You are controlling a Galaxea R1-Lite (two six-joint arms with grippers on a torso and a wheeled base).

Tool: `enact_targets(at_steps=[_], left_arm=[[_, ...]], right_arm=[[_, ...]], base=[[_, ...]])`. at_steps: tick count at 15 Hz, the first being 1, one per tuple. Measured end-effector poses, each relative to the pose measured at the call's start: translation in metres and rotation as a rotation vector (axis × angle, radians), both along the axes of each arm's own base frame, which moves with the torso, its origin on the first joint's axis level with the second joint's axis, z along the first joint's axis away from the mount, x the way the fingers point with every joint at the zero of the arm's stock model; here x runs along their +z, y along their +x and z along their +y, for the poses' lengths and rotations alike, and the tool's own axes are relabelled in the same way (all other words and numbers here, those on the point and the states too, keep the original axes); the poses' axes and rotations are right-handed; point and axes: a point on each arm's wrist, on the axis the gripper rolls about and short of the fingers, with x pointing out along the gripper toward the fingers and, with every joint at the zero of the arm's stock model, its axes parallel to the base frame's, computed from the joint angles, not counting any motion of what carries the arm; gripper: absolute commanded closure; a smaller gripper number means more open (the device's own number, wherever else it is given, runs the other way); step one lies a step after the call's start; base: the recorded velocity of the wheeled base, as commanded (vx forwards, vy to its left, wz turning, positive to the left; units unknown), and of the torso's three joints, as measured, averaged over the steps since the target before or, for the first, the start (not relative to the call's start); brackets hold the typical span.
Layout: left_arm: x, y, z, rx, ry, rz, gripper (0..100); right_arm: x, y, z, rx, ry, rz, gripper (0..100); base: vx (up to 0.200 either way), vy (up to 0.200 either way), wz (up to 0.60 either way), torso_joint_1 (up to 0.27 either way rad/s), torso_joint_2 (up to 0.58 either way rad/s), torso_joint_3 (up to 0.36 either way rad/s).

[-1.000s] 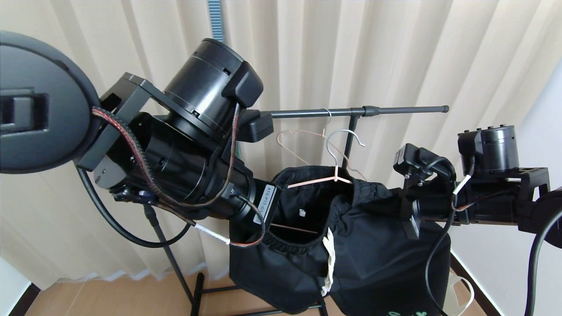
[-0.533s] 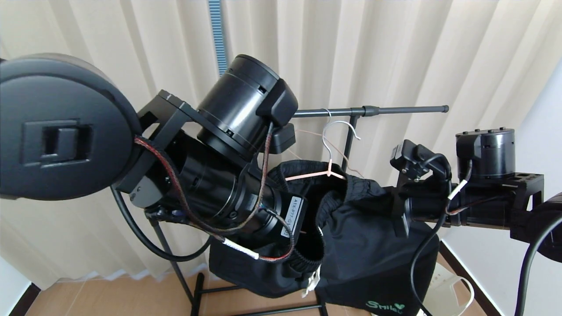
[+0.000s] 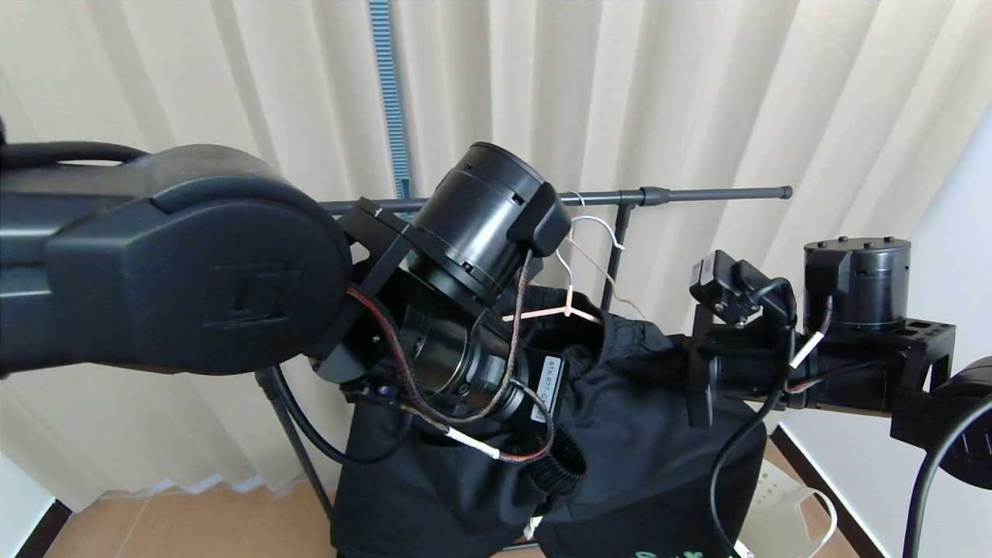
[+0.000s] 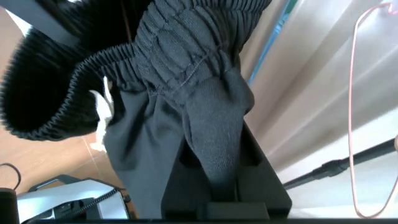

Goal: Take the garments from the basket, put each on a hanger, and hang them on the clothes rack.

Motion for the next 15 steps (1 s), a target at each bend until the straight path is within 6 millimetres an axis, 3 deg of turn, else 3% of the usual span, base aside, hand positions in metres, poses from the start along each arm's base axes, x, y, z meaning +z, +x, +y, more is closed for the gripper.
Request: enact_targets(at_steps=[15], left_arm=[[-0.009,0.016,-0.013,0.064,-0.020,-0.072,100]], right_arm=[[-0.007,-0.010,-0.003,0.109,0.068,-0.054,100]], base=[[0.000,0.000,0.00,0.000,0.00,0.000]])
